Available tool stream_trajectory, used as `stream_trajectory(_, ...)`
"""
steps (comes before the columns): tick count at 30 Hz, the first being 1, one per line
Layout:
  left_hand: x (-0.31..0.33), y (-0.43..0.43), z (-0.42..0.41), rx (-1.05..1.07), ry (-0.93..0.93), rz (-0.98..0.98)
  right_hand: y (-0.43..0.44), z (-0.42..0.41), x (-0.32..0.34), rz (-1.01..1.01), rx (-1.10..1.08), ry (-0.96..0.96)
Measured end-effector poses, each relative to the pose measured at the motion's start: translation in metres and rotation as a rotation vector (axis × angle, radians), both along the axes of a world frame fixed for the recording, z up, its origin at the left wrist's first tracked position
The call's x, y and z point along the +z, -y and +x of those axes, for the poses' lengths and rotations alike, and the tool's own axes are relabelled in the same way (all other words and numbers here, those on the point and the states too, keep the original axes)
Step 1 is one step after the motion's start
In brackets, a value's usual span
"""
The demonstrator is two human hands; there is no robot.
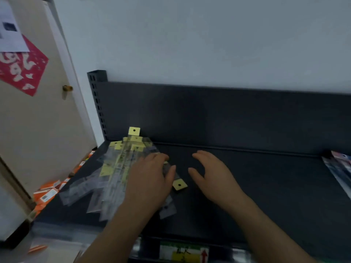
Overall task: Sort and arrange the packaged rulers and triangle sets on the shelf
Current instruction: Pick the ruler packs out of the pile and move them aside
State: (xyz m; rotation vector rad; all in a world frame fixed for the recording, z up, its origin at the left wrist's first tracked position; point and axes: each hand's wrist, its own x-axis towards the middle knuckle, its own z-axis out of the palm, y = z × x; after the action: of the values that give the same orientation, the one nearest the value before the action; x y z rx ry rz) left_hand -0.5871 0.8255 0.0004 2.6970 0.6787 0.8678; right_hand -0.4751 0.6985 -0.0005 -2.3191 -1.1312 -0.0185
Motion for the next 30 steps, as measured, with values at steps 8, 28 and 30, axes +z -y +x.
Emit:
stream_trajectory(8,-0.005,0.078,0.037,-0.175,-0.01,0.044,0.104,0.011,0.002,-0.011,-0.177,0.089)
stream_trajectory(28,-0.021,0.453,0.19,-0.719,0.022,-0.141,0.494,0.095,-0.004,-0.04,-0.672,0.128)
stream_trajectory(30,-0.022,0.478,0.204,-0.755,0.013,-0.124,0.521,0.101,-0.008,-0.036,-0.713,0.119)
